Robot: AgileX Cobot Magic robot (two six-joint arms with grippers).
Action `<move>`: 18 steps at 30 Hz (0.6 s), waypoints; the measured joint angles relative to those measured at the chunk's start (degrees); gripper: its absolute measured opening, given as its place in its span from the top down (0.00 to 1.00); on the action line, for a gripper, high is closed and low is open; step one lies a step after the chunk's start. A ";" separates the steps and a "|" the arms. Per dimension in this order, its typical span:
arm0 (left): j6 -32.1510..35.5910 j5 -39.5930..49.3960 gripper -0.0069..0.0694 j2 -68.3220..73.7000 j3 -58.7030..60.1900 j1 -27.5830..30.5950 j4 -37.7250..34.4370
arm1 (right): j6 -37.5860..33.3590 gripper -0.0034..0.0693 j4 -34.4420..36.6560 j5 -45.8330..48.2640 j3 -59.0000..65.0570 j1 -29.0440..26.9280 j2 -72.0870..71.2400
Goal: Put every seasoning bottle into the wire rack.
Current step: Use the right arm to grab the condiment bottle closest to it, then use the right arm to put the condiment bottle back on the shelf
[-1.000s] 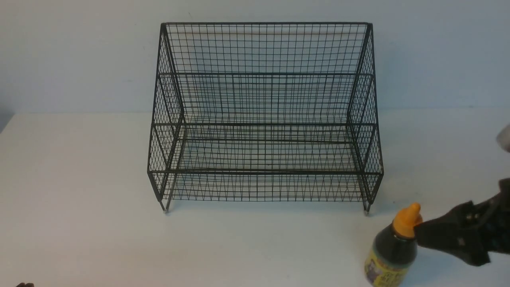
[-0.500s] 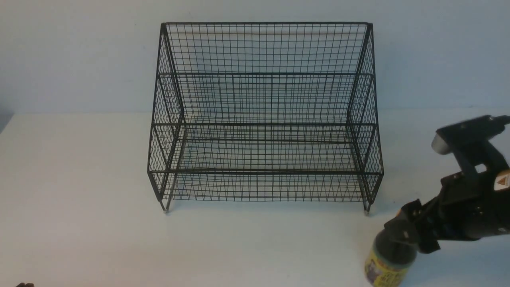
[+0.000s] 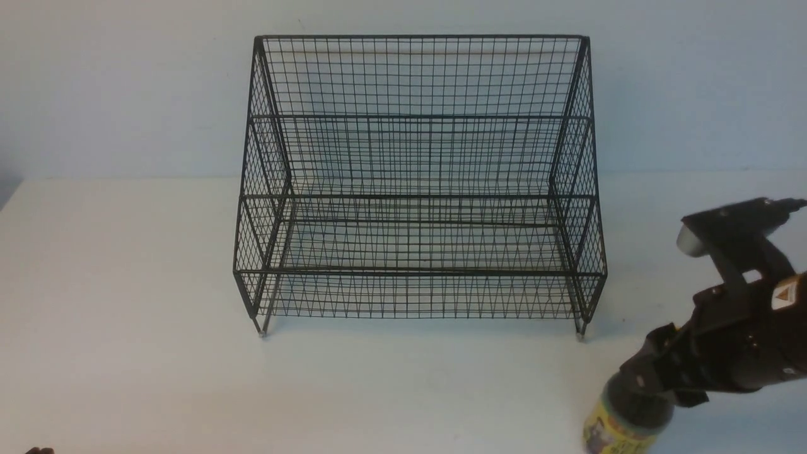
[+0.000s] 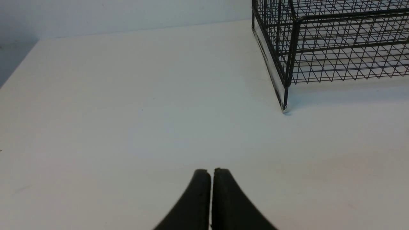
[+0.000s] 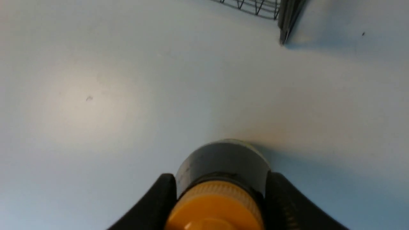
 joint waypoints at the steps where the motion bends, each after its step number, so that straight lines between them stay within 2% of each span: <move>1: 0.00 0.00 0.92 0.00 0.00 0.00 0.00 | 0.81 0.51 -0.74 2.39 -0.59 0.00 -0.92; 5: 0.00 0.00 0.92 0.00 0.00 0.00 0.00 | 5.04 0.51 -4.27 11.72 -7.31 0.07 -4.86; 9: 0.00 0.00 0.92 0.00 0.00 0.00 0.00 | 6.23 0.51 -4.00 18.04 -17.55 0.07 -6.12; 12: 0.00 0.00 0.92 0.00 0.00 0.00 0.00 | 5.56 0.51 -2.01 17.88 -23.49 0.07 -5.33; 18: 0.00 0.00 0.92 0.00 0.00 0.00 0.00 | -0.21 0.51 2.73 14.92 -33.99 0.18 4.00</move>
